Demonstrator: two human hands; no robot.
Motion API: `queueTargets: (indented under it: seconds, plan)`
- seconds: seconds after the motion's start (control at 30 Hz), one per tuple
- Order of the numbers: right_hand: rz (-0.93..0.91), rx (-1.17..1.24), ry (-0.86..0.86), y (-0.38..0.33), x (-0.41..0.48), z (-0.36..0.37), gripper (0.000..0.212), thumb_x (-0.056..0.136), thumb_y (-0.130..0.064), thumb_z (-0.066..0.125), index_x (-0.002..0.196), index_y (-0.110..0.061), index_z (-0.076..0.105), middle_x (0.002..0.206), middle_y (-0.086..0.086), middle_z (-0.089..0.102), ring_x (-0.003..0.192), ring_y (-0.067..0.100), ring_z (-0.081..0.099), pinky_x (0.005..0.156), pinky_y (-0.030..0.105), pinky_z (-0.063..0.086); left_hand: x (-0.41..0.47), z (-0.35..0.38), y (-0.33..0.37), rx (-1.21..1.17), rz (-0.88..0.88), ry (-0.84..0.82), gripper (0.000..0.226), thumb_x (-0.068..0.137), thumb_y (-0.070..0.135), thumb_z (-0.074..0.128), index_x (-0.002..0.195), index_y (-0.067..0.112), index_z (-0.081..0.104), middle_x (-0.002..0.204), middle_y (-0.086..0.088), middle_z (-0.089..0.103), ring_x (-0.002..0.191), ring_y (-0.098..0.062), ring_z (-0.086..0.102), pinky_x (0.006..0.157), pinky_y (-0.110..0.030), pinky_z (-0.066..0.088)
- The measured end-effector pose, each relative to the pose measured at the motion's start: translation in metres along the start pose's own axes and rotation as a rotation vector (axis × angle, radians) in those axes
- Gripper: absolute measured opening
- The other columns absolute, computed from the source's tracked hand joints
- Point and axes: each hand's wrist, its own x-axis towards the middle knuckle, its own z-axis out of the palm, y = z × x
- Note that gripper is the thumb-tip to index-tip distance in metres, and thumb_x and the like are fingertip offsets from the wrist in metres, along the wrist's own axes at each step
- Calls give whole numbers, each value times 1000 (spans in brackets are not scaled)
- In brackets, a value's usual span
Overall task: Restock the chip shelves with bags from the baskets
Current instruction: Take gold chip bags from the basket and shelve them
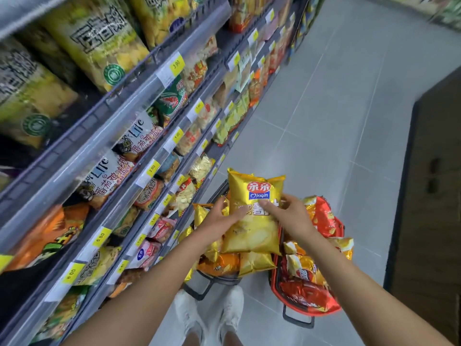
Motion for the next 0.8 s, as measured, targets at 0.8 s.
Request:
queueTargets:
  seconds: [0.8]
  plan:
    - [-29,134,-83,-18,-61,75,60,82,-84,54,127,-45,60,118,-18,72,109,8,69,101,46,54,-39,-18,-29,-450,58,38,95,58,56,92,140,23,56,122,-9,76,112,-30,73,102,-56,56]
